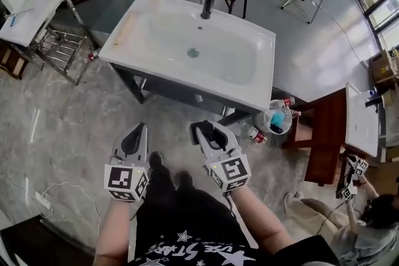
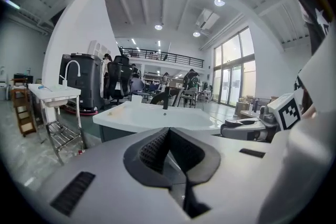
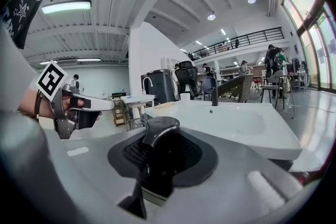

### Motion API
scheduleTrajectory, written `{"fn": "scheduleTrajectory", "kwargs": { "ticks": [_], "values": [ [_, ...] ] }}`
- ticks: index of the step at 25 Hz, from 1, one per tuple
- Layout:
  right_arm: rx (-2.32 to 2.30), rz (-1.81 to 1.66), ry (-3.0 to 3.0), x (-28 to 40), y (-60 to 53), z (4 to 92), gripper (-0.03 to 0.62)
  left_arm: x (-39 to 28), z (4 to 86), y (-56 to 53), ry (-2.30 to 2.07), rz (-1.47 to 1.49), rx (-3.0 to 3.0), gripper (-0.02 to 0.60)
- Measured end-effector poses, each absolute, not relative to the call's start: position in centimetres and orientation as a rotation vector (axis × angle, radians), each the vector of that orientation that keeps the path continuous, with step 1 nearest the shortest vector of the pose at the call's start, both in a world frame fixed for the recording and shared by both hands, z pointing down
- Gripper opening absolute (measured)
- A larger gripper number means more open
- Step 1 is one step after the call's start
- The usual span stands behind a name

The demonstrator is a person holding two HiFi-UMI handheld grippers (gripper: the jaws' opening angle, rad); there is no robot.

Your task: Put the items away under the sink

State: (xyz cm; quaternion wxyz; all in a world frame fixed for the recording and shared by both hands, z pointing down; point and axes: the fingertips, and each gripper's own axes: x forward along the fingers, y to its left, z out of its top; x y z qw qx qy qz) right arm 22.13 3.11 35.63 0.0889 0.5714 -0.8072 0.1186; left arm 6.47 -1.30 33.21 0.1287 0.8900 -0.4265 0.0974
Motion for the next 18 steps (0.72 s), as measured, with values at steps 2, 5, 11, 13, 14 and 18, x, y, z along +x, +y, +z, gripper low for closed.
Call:
{"fn": "scheduleTrajectory", "kwargs": {
  "ticks": [2,5,11,13,14,18],
  "values": [
    [1.666,0.365,-2.414,21.3,3.5,36.7,0.092,5.4,34.0,-0.1,-1.28,0.292,2.553,0.009],
    [1.633,0.39,-2.43,19.7,3.7,38.0,0.092,3.4,35.3,1.3,-1.327,0.29,2.506,0.009],
    [1.539,0.39,-2.466,13.5,4.1,40.0,0.092,-1.8,38.3,2.4,-1.426,0.274,2.451,0.009],
    [1.521,0.384,-2.471,11.3,3.9,40.5,0.092,-3.8,39.0,2.4,-1.458,0.267,2.446,0.009],
    [1.517,0.38,-2.476,10.1,3.6,40.7,0.092,-4.9,39.2,2.4,-1.472,0.267,2.447,0.009],
    [1.532,0.371,-2.479,5.0,2.6,41.9,0.092,-10.5,40.0,2.1,-1.524,0.269,2.448,0.009]
  ]
}}
